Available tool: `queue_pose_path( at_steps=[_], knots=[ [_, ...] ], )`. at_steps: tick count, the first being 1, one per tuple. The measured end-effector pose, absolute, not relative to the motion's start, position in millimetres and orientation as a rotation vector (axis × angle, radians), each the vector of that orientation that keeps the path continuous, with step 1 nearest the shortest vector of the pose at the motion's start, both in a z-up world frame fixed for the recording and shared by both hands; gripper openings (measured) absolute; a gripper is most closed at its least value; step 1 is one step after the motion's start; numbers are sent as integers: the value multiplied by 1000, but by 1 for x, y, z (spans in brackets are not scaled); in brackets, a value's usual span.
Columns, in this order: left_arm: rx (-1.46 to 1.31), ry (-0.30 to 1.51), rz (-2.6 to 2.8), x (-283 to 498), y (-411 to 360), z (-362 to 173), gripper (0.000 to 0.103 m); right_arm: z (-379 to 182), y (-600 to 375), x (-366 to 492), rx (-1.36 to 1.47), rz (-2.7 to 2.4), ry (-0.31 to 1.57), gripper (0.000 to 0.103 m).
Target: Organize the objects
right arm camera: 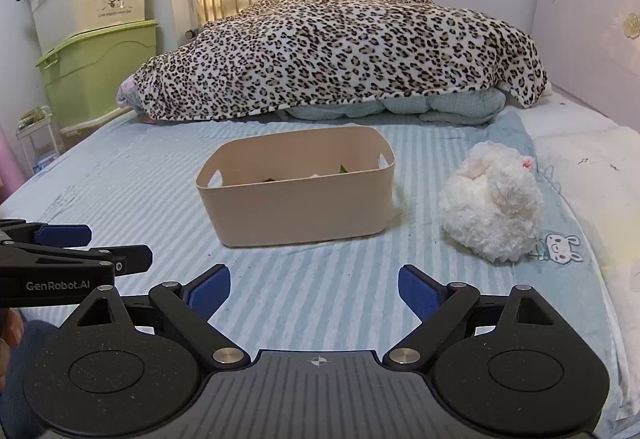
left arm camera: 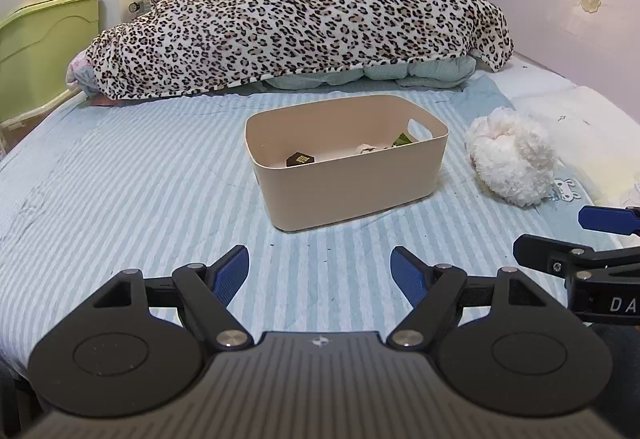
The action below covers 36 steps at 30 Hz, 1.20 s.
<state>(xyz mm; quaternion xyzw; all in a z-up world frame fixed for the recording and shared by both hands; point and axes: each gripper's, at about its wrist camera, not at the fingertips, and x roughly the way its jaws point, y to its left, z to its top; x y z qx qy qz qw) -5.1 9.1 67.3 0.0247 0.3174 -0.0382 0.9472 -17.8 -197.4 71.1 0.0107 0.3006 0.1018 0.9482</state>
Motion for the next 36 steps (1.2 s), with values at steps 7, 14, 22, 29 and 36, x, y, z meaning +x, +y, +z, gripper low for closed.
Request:
queue_pose_path(
  at_steps=[7,14,22,29,36],
  knots=[
    [59,630,-54,-23,6,71,79,76,-195,-33,1,213,607,94],
    [60,610,-37,-41,5,74,79,83,-195,-44,-14,226,600,95],
    [47,614,-38,-53,3,75,79,87,-194,-54,-16,232,599,95],
    [37,606,-40,-59,1,80,79,88,-197,-60,-13,232,595,95],
    [28,602,-43,-61,2,83,79,89,-199,-62,-12,234,592,96]
  ],
)
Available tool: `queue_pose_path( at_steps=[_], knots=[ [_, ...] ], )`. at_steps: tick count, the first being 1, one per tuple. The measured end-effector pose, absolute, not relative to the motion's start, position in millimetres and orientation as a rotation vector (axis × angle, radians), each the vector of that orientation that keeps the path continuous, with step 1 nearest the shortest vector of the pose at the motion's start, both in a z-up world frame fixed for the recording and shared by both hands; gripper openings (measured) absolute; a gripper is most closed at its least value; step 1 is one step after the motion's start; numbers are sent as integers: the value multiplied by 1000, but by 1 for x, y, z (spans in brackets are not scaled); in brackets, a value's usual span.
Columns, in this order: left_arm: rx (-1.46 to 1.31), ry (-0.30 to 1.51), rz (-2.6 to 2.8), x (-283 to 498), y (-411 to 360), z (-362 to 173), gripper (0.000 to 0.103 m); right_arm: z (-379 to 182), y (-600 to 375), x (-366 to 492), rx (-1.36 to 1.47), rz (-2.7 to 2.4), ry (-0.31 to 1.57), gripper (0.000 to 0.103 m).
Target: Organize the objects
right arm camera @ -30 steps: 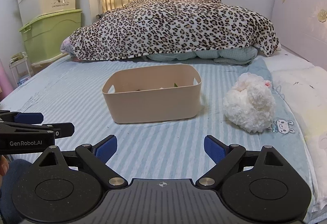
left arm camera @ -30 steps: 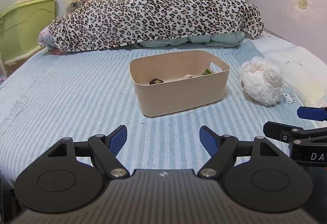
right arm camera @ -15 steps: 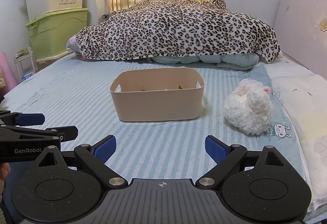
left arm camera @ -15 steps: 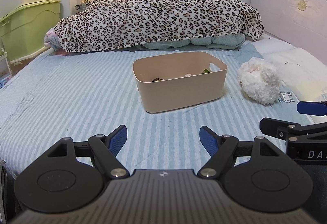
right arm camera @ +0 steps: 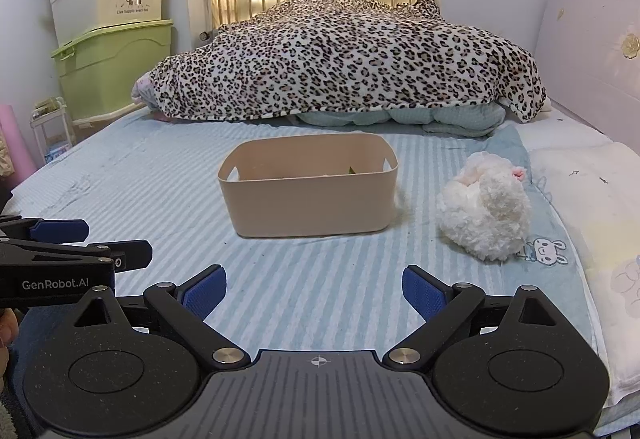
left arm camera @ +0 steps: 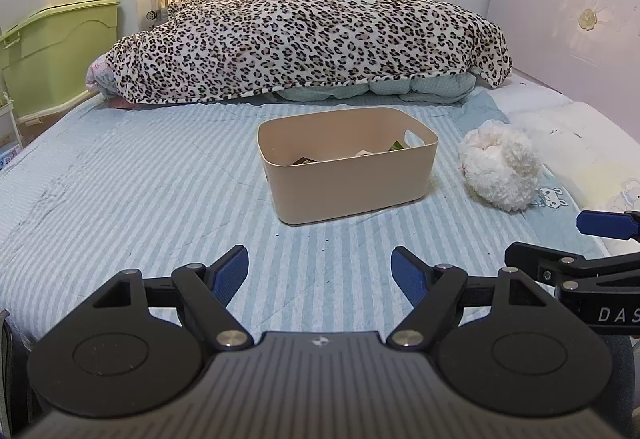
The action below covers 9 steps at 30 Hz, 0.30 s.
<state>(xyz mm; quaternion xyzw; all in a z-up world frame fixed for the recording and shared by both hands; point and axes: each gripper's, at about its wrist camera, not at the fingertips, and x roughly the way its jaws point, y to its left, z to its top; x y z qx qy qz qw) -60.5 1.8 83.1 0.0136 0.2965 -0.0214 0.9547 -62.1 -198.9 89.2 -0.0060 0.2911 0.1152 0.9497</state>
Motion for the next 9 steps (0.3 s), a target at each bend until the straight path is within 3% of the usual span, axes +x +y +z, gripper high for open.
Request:
queue_pose_path(
  at_steps=[9],
  knots=[
    [19,593,-43,-60,3,84,84,89,-196,-61,-15,245,597,98]
  ],
)
